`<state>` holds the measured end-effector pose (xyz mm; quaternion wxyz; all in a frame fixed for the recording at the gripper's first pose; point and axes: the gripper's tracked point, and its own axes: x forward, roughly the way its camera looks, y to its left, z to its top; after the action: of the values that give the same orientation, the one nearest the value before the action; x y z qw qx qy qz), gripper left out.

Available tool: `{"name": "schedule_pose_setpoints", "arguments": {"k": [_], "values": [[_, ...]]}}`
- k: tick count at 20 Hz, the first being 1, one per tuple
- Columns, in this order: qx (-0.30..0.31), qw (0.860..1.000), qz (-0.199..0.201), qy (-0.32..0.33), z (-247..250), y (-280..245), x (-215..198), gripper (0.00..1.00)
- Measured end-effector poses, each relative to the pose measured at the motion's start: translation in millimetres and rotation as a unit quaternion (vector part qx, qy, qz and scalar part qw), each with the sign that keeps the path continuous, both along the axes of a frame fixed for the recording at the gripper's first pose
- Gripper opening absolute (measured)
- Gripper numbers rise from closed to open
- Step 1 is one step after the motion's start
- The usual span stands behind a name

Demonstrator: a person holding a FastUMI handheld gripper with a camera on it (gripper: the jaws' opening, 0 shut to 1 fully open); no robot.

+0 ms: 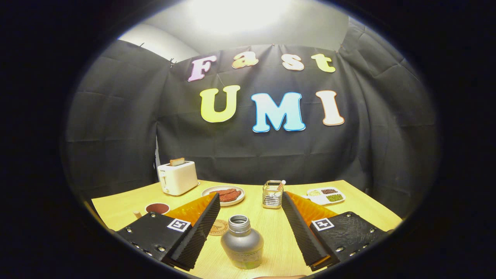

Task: Take the bottle from table, then pour the juice into the cup, finally place the bottle on the coaster

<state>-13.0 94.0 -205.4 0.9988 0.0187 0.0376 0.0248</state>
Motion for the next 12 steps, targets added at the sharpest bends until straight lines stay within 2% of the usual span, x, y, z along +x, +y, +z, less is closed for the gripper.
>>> {"name": "schedule_pose_setpoints", "arguments": {"k": [7,12], "values": [[0.005,1.0,-0.015,0.019,-57.8,11.6,14.4,0.98],[0.01,0.999,-0.034,0.023,-82.0,9.2,21.7,0.98]]}}
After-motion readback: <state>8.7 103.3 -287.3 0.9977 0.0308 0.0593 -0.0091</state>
